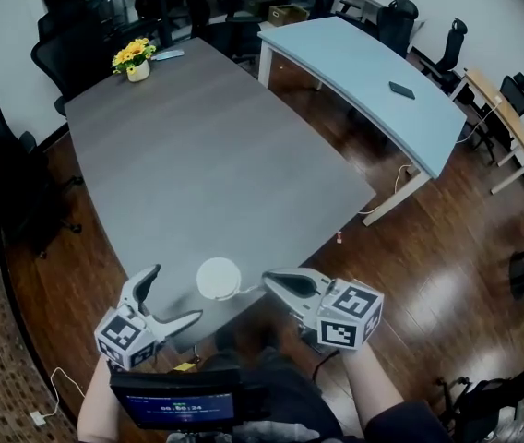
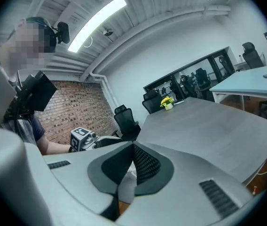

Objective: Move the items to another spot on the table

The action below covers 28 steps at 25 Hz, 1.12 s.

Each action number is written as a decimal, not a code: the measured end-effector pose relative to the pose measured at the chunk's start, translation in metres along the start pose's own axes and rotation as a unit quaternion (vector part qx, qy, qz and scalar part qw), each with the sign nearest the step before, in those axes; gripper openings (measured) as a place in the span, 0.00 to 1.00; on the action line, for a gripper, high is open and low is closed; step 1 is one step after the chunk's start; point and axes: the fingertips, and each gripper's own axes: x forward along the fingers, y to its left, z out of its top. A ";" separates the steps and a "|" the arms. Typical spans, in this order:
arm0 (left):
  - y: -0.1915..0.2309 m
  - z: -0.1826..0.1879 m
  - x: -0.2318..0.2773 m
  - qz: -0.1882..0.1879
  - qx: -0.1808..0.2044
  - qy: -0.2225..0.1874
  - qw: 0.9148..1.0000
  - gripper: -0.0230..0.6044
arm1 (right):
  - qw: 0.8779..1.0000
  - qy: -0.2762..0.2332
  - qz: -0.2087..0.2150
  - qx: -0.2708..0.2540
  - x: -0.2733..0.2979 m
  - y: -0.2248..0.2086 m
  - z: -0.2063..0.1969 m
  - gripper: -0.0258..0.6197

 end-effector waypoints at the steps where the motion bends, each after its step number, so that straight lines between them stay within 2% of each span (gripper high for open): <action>1: 0.006 0.013 -0.011 0.005 -0.014 -0.025 1.000 0.86 | 1.000 -0.002 -0.001 -0.004 0.003 0.003 0.003 0.01; 4: 0.017 0.055 -0.043 0.010 -0.062 -0.096 0.993 0.85 | 1.000 -0.008 -0.002 -0.018 0.011 0.015 0.010 0.01; 6: 0.027 0.070 -0.060 0.022 -0.053 -0.116 0.992 0.82 | 1.000 -0.015 -0.004 -0.023 0.015 0.023 0.013 0.01; 7: 0.034 0.072 -0.068 0.037 -0.036 -0.121 0.991 0.73 | 1.000 -0.016 -0.004 -0.026 0.017 0.026 0.014 0.01; 8: 0.043 0.074 -0.076 0.060 -0.022 -0.129 0.990 0.58 | 0.999 -0.017 -0.004 -0.028 0.018 0.029 0.014 0.01; 9: 0.052 0.078 -0.083 0.088 -0.018 -0.142 0.986 0.37 | 0.999 -0.018 -0.004 -0.029 0.019 0.032 0.013 0.01; 10: 0.059 0.082 -0.088 0.109 -0.023 -0.153 0.982 0.10 | 0.999 -0.018 -0.002 -0.029 0.018 0.035 0.013 0.01; 11: 0.061 0.085 -0.090 0.117 -0.036 -0.155 0.980 0.07 | 0.999 -0.017 0.002 -0.030 0.016 0.039 0.012 0.01; 13: 0.055 0.089 -0.087 0.106 -0.071 -0.157 0.979 0.07 | 0.999 -0.018 0.009 -0.036 0.009 0.044 0.011 0.01; 15: 0.043 0.095 -0.080 0.095 -0.090 -0.161 0.978 0.07 | 0.999 -0.026 0.016 -0.042 0.002 0.047 0.013 0.01; 22: -0.008 0.117 -0.072 0.113 -0.110 -0.172 0.972 0.07 | 0.995 -0.054 0.057 -0.058 -0.033 0.070 0.015 0.01; 26: -0.040 0.131 -0.078 0.125 -0.114 -0.203 0.964 0.07 | 0.993 -0.075 0.073 -0.048 -0.060 0.079 0.012 0.01; 28: -0.060 0.135 -0.073 0.123 -0.110 -0.199 0.966 0.07 | 0.993 -0.077 0.083 -0.045 -0.074 0.082 0.008 0.01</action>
